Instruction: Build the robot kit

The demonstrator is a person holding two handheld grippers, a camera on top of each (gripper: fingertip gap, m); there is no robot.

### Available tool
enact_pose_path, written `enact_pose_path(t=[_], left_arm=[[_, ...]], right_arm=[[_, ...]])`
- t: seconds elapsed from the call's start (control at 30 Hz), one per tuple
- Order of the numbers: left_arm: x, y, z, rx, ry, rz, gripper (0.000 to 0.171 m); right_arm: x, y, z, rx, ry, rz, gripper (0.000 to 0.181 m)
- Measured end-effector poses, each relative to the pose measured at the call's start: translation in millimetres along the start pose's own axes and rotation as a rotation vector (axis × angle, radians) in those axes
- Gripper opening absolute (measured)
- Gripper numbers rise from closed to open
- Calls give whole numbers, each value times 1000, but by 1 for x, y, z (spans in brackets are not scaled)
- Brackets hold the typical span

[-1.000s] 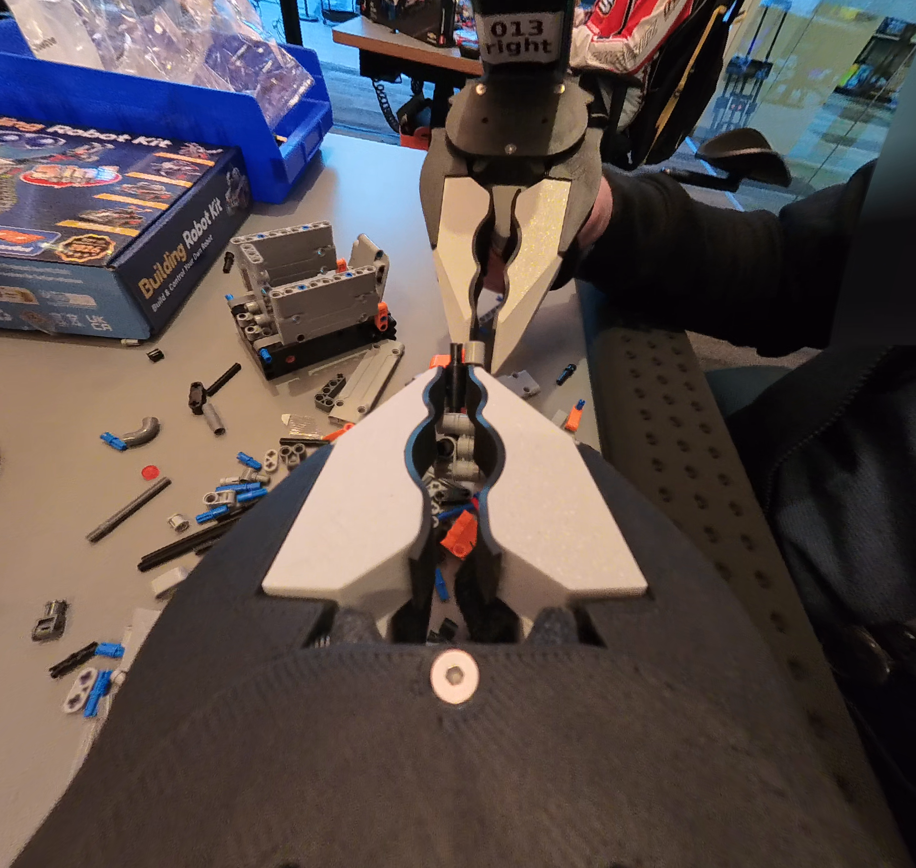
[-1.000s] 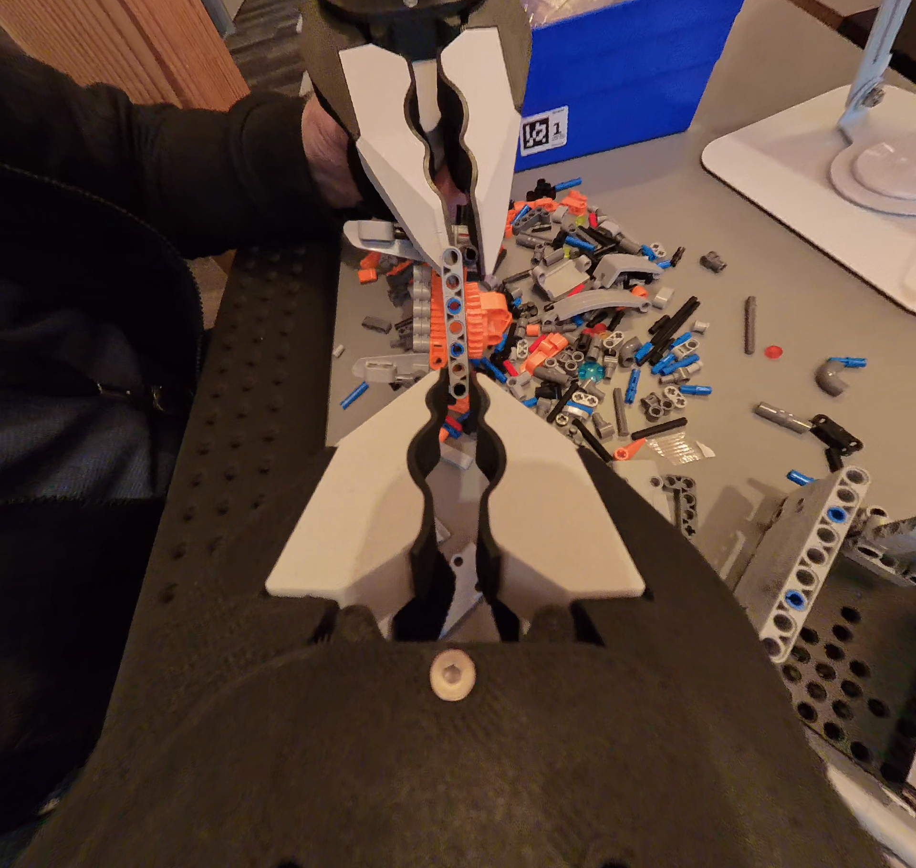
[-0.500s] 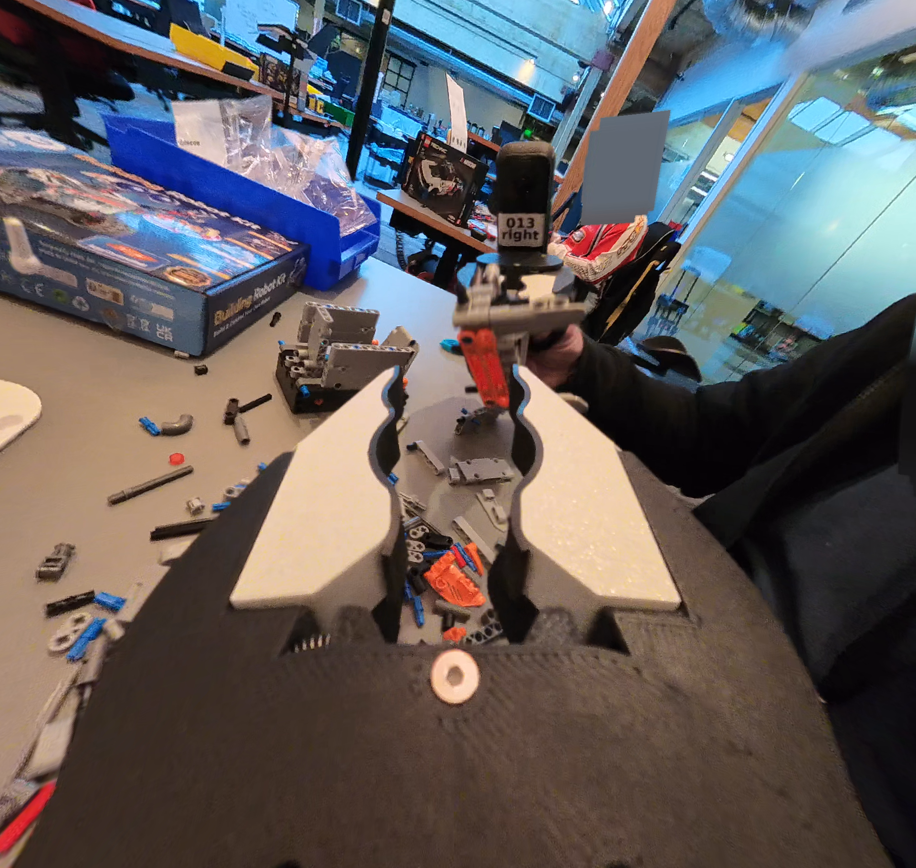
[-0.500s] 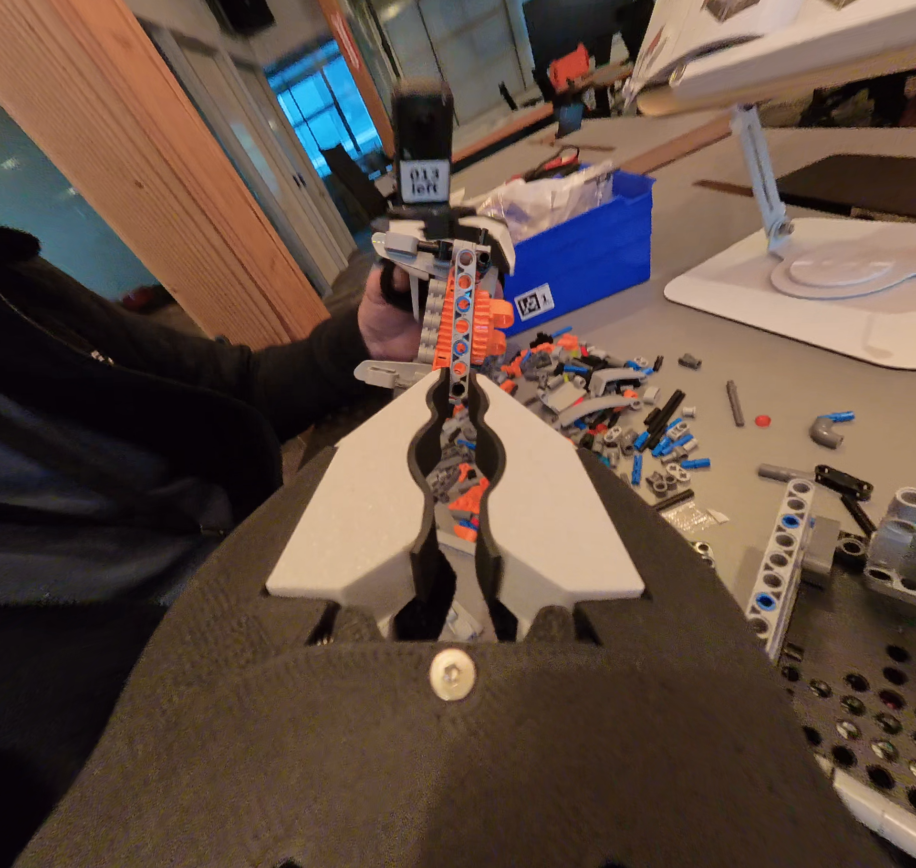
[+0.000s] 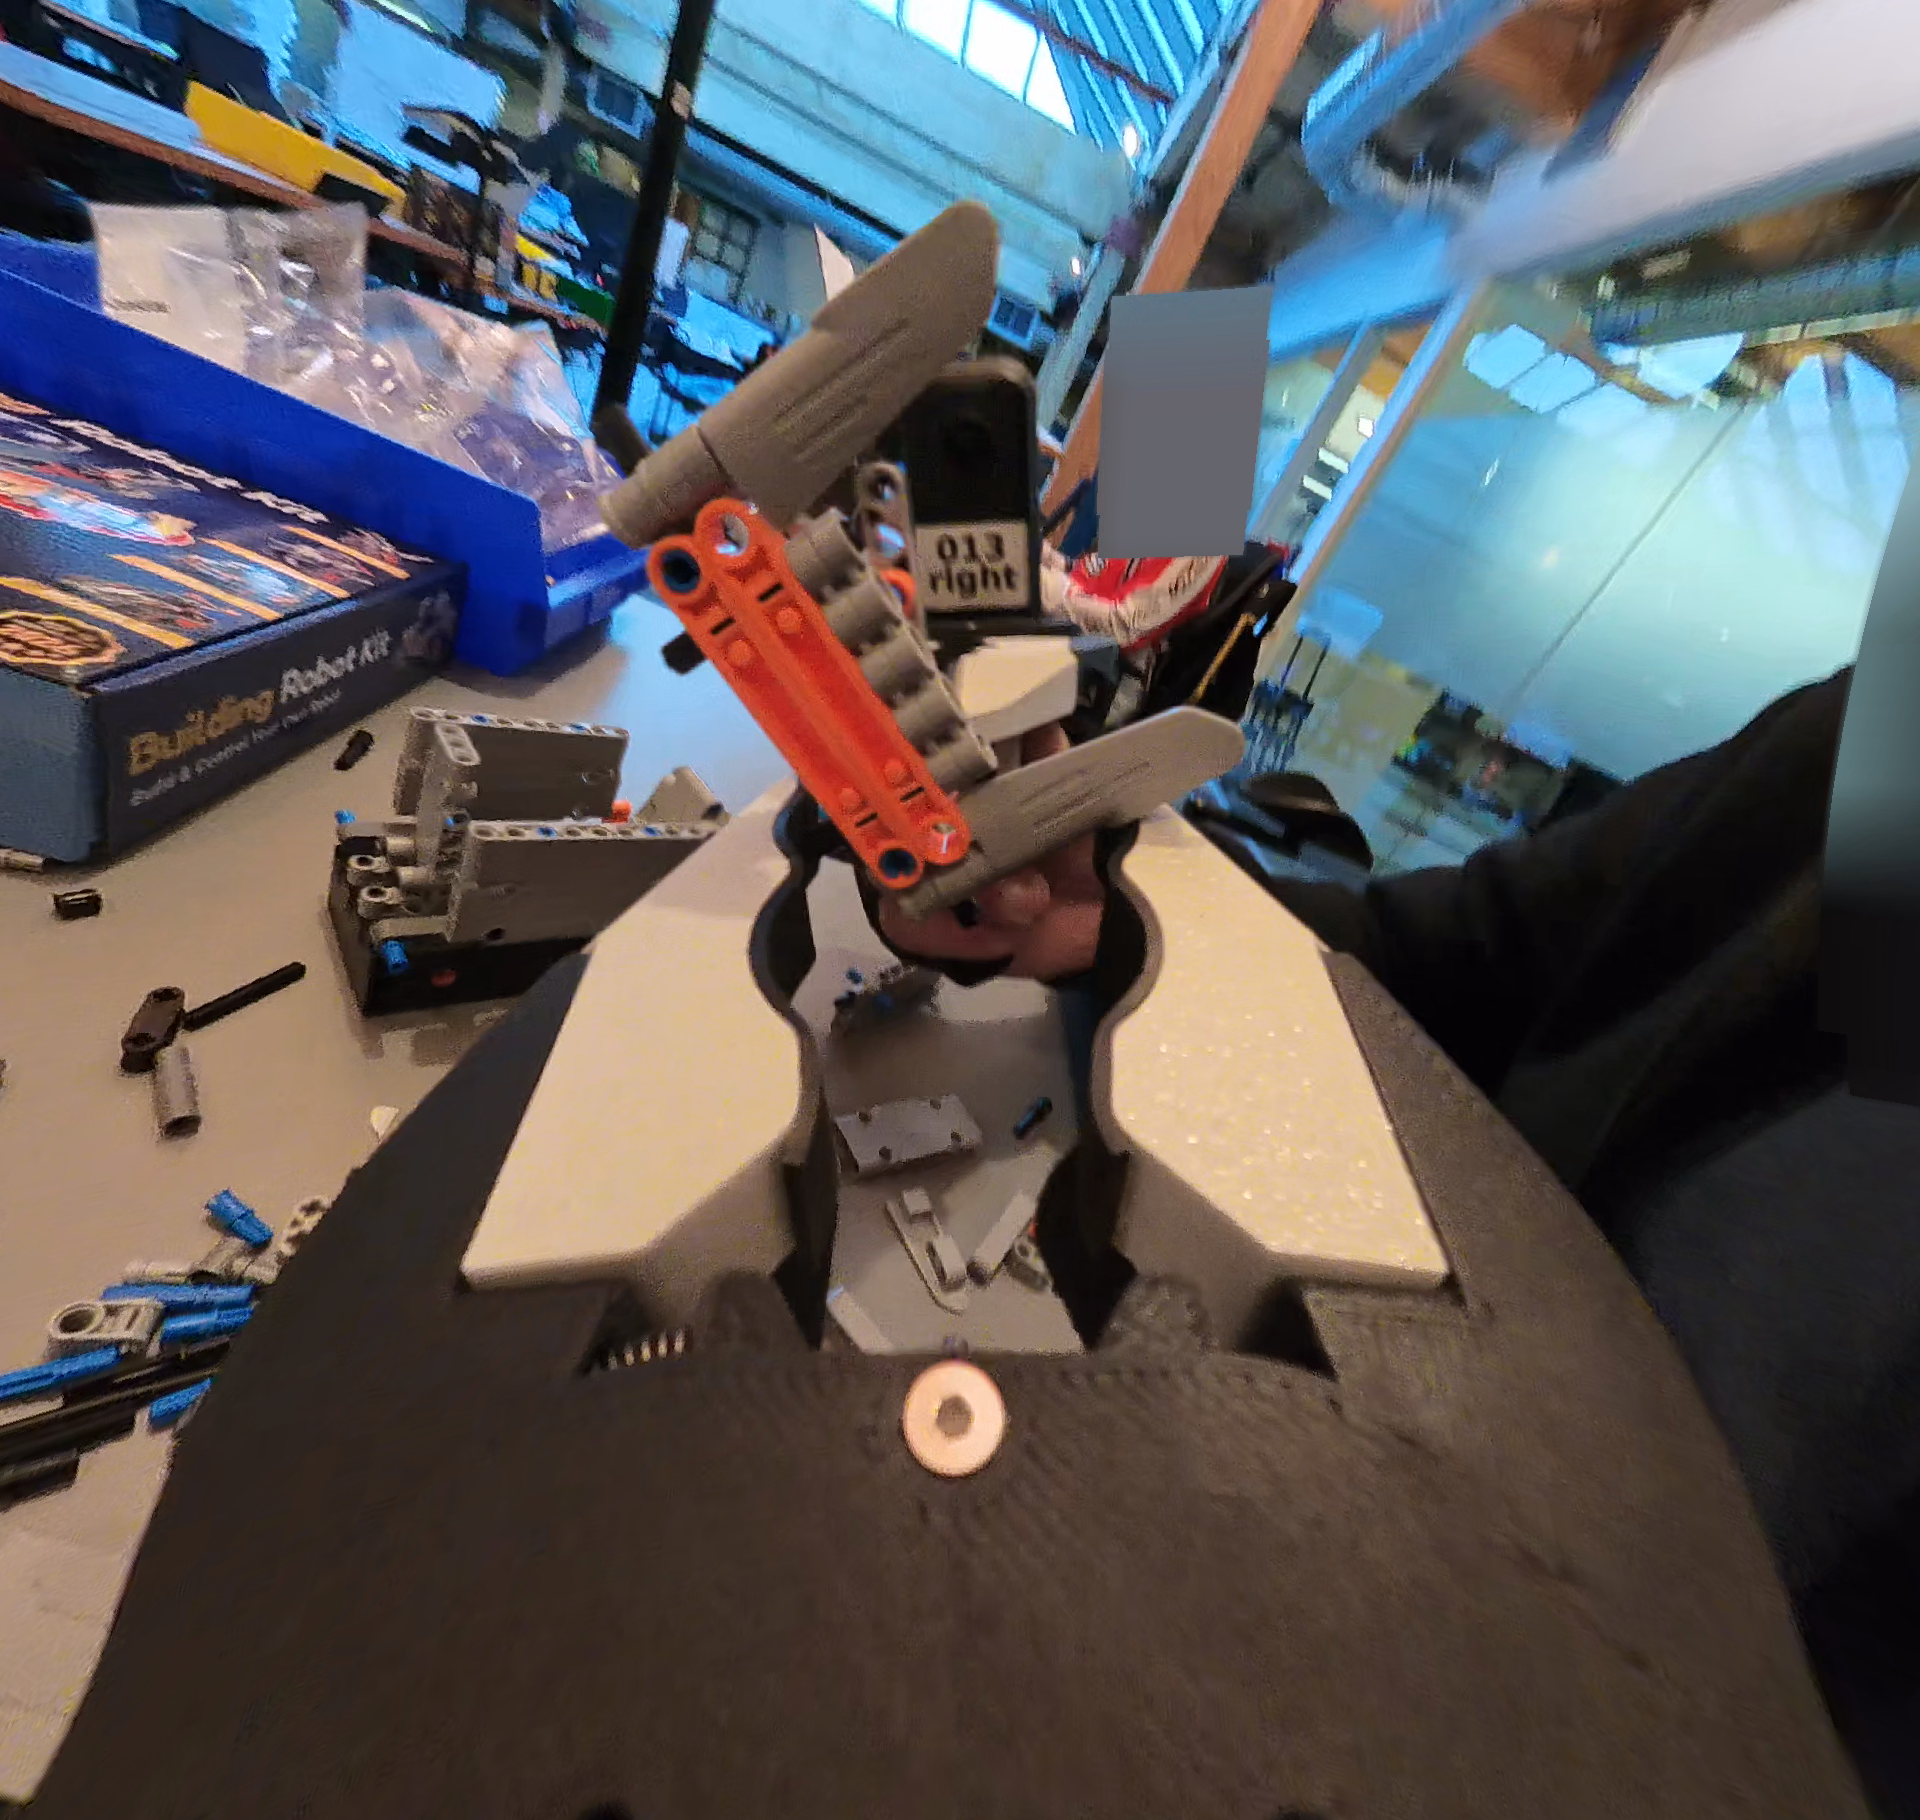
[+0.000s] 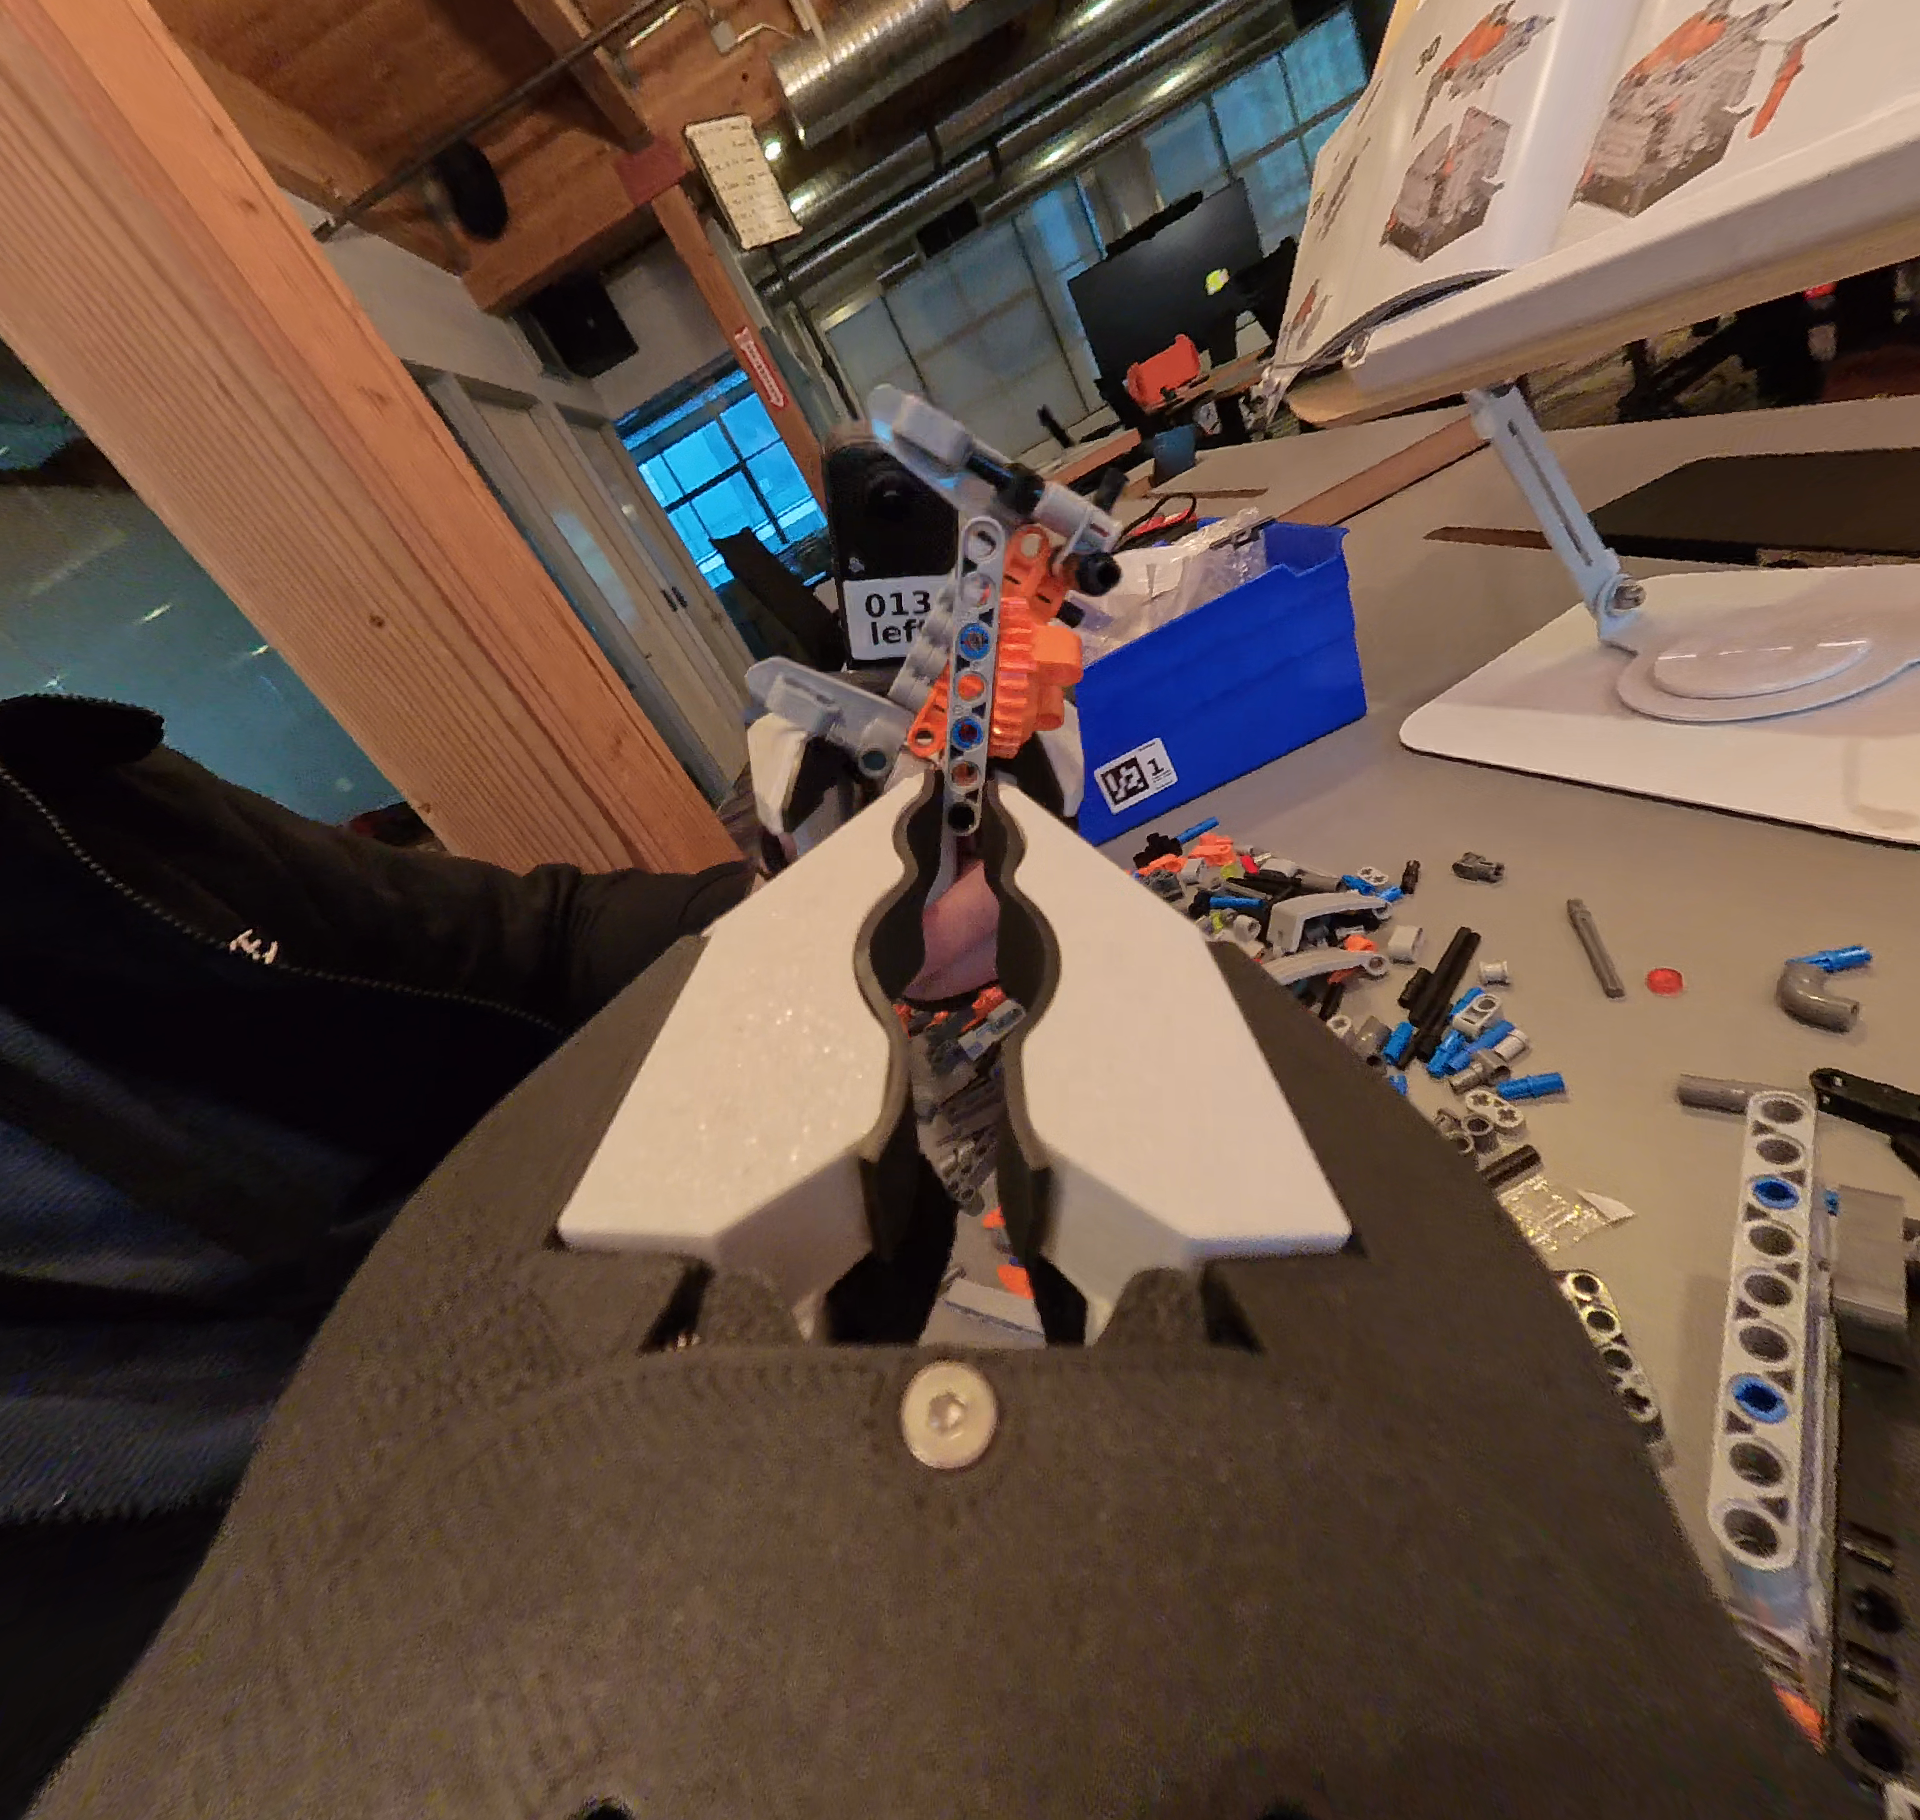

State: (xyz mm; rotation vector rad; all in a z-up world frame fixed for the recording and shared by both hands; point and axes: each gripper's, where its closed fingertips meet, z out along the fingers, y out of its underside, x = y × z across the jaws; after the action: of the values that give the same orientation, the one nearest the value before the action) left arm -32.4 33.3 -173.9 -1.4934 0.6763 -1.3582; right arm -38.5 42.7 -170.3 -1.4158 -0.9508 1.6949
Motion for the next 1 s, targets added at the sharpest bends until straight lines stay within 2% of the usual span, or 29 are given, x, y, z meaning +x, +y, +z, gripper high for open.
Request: enact_pose_path(t=[0.17, 0.27, 0.43, 0.67, 0.83, 1.0], left_arm=[[-2, -13, -2, 78, -4, -32, 47], [-5, -21, -3, 142, 13, -111, 47], [-10, -20, -4, 156, 30, -200, 49], [-16, -32, -10, 207, 4, -213, 37], [-5, -27, 9, 227, 19, -227, 36], [-6, -41, 8, 338, -30, -196, 15]], right_arm=[[-2, -2, 4, 36, 18, -12, 5], [-1, -6, 7, 76, 52, -31, 4], [3, -21, 3, 159, 111, -49, 5], [4, -37, -4, 251, 130, -40, 5], [4, -40, 2, 290, 135, -35, 5], [0, -39, 8, 308, 117, -29, 5]])
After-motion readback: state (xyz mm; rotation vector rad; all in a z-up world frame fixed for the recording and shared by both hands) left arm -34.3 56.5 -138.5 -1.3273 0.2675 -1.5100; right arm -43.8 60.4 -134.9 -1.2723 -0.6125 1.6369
